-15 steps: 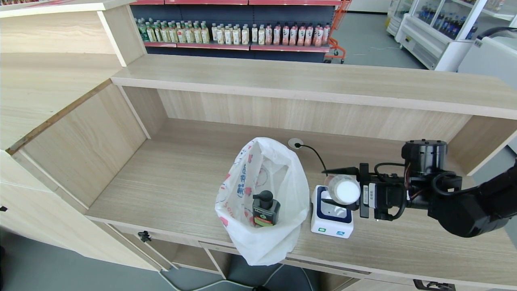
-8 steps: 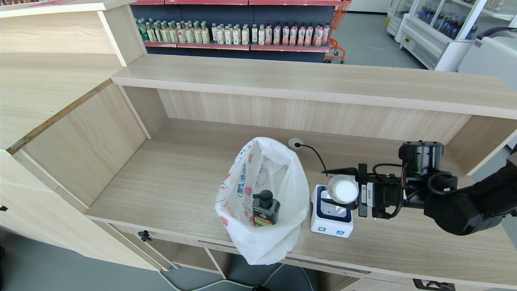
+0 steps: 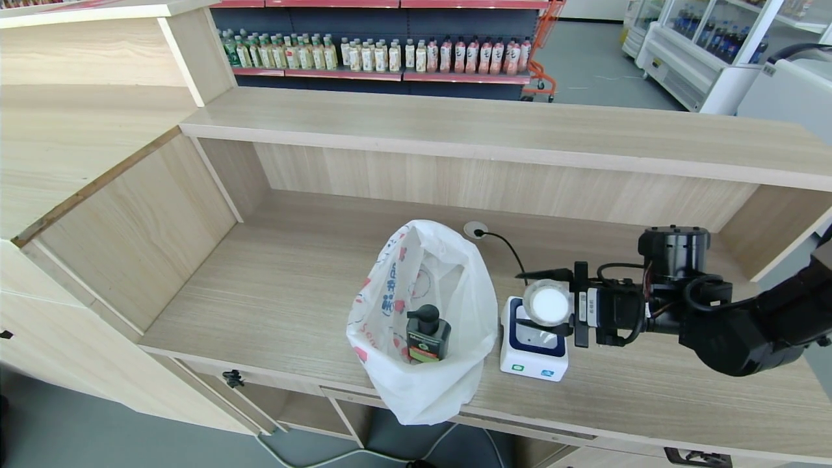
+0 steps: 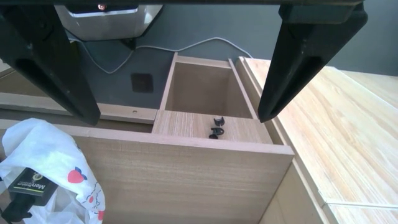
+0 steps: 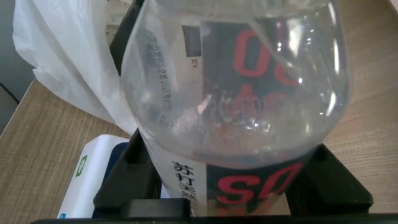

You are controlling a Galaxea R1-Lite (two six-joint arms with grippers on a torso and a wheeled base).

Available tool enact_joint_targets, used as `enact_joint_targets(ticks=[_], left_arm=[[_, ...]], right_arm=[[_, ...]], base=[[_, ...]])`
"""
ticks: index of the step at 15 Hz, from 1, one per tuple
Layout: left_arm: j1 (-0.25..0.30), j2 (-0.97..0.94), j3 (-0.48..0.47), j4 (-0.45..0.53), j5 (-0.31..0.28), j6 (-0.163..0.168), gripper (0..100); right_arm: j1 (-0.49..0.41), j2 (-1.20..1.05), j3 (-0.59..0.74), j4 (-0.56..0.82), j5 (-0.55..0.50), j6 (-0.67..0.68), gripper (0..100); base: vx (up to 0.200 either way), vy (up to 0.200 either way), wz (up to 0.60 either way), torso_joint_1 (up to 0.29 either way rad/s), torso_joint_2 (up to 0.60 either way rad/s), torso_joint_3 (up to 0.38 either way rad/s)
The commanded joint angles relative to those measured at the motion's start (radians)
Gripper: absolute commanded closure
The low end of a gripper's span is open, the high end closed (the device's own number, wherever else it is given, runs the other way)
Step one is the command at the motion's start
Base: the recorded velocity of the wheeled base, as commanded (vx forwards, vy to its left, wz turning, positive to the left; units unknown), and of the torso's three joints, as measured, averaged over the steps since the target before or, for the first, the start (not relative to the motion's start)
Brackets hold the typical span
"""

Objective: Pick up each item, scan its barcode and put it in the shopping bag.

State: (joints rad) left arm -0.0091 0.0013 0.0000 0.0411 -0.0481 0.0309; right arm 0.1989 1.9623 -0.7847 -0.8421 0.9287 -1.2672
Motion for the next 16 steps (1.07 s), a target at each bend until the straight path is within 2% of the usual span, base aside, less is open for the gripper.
enact_joint_targets(ticks=[1, 3, 4, 5, 7, 10, 12, 14, 16], left_arm=[[0.000, -0.001, 0.000, 0.000, -0.001, 0.000, 0], [0.000, 0.000, 0.000, 0.000, 0.001, 0.000, 0], [0.000, 0.000, 0.000, 0.000, 0.001, 0.000, 0], [0.000, 0.000, 0.000, 0.000, -0.001, 0.000, 0], [0.000, 0.000, 0.000, 0.000, 0.001, 0.000, 0], [0.000, 0.000, 0.000, 0.000, 0.001, 0.000, 0], [0.000, -0.001, 0.000, 0.000, 0.001, 0.000, 0], [0.000, 0.000, 0.000, 0.000, 0.001, 0.000, 0], [0.000, 0.000, 0.000, 0.000, 0.001, 0.000, 0]], right_arm=[[-0.018, -0.135, 0.002, -0.008, 0.002, 0.177, 100], [-0.047, -0.309, 0.010, -0.003, -0.059, 0.540, 100], [-0.049, -0.352, 0.013, -0.003, -0.122, 0.651, 100], [-0.058, -0.418, 0.022, -0.002, -0.260, 0.862, 100], [-0.095, -0.465, 0.051, 0.005, -0.353, 1.034, 100], [-0.187, -0.491, 0.147, 0.011, -0.357, 1.006, 100], [-0.262, -0.484, 0.151, 0.032, -0.357, 0.898, 100], [-0.276, -0.481, 0.145, 0.028, -0.355, 0.790, 100], [-0.276, -0.485, 0.148, -0.003, -0.353, 0.790, 100]], base=[[0.000, 0.000, 0.00, 0.000, 0.00, 0.000], [0.000, 0.000, 0.00, 0.000, 0.00, 0.000], [0.000, 0.000, 0.00, 0.000, 0.00, 0.000], [0.000, 0.000, 0.00, 0.000, 0.00, 0.000], [0.000, 0.000, 0.00, 0.000, 0.00, 0.000], [0.000, 0.000, 0.00, 0.000, 0.00, 0.000], [0.000, 0.000, 0.00, 0.000, 0.00, 0.000], [0.000, 0.000, 0.00, 0.000, 0.00, 0.000], [0.000, 0.000, 0.00, 0.000, 0.00, 0.000]])
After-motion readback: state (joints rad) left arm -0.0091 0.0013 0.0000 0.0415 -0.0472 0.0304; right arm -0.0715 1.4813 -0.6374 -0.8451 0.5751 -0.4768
